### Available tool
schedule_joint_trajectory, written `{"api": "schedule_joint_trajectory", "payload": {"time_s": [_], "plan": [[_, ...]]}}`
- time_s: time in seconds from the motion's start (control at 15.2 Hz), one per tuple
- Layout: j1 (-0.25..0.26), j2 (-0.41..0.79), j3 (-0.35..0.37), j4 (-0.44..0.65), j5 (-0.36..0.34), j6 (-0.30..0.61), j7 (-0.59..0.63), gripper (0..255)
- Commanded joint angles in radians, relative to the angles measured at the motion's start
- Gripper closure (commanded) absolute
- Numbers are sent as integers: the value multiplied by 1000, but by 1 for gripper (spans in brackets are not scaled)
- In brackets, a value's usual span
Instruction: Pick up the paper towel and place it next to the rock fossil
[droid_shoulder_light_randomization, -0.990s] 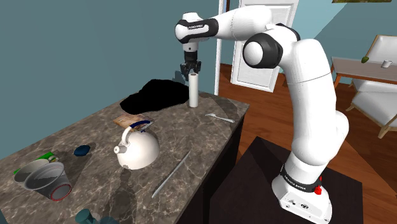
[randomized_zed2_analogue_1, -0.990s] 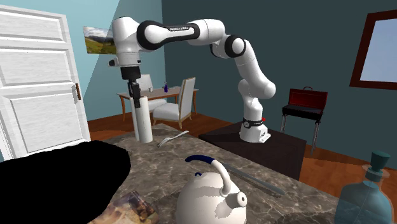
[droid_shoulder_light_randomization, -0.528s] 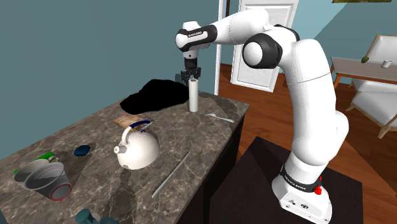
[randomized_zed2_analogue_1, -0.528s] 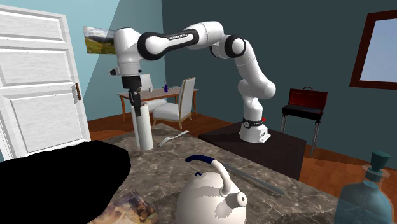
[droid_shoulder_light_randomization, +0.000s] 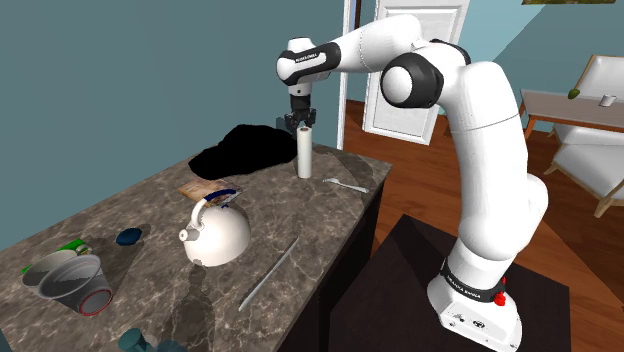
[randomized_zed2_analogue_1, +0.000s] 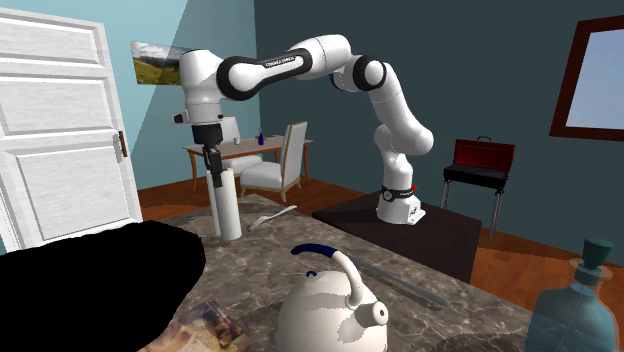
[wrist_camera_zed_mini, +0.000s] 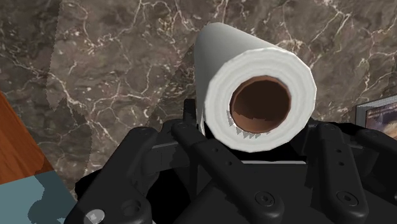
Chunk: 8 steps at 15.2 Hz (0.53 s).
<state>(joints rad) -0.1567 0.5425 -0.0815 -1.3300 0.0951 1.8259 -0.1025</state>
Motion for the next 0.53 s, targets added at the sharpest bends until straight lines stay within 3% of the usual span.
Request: {"api": "schedule_joint_trajectory", "payload": {"time_s": [0.0,0.07,0.13,0.46], "plan": [[0,0,0,0,0,0,0,255],[0,0,0,0,0,0,0,255],[0,0,0,0,0,0,0,0],[0,0,0,0,0,0,0,0]]}}
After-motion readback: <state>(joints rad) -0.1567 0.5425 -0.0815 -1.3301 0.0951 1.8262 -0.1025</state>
